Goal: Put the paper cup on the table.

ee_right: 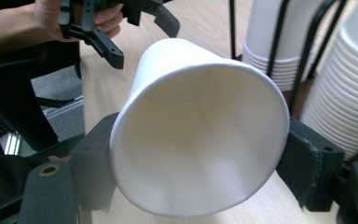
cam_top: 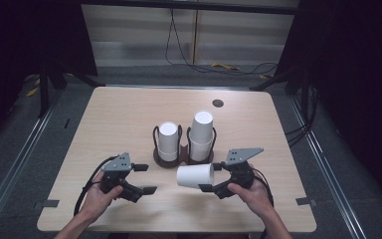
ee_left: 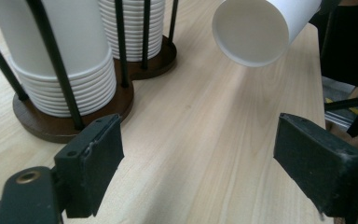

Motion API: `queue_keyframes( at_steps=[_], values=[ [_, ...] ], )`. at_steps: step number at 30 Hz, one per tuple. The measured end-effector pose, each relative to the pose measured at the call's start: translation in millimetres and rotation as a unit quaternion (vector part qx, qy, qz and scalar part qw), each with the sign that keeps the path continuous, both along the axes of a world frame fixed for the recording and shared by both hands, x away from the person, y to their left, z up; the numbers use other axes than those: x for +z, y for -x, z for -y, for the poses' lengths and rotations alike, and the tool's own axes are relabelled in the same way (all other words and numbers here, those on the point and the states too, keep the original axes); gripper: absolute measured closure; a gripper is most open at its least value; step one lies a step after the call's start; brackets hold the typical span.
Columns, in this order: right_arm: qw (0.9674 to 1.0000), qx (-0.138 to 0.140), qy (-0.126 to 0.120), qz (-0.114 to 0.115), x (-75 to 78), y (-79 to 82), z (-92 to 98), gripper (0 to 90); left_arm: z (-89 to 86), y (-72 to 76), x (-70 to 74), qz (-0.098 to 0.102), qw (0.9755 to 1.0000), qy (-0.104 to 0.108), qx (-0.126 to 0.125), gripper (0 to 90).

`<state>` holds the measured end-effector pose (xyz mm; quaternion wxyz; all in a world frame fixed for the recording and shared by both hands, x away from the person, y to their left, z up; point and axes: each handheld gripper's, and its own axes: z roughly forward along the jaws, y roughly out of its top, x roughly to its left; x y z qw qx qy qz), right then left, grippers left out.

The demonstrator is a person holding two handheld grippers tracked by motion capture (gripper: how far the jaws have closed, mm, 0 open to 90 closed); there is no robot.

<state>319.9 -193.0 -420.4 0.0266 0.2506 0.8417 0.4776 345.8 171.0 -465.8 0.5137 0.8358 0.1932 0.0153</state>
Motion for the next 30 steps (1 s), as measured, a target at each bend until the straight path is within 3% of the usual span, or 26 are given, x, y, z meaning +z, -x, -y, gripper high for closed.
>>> queue_keyframes(
  at_steps=[7,13,16,20,24,30],
  values=[
    [0.9996,-0.016,0.024,-0.007,-1.1,-4.0,7.4,23.0,-3.4,-3.1,-0.5,-0.003,0.9999,-0.002,0.016,15.7],
    [0.9985,-0.024,0.046,-0.013,-1.1,-3.3,13.3,23.1,-7.6,-3.7,0.1,0.009,0.9990,-0.013,0.042,15.7],
    [0.9977,-0.033,0.057,-0.017,-1.3,-1.2,17.8,23.1,-8.9,-2.6,-0.2,0.010,0.9989,-0.015,0.044,15.7],
    [0.9939,-0.056,0.092,-0.024,-1.5,3.0,29.6,23.2,-9.7,0.1,-0.6,0.013,0.9989,-0.017,0.041,15.7],
    [0.9915,-0.077,0.100,-0.032,2.4,2.6,39.4,23.2,-9.4,-0.8,-1.4,0.014,0.9989,-0.021,0.040,15.7],
    [0.9847,-0.100,0.134,-0.048,4.7,-7.2,48.8,23.2,-8.7,-0.8,-2.0,0.012,0.9989,-0.025,0.037,15.8]
  ],
)
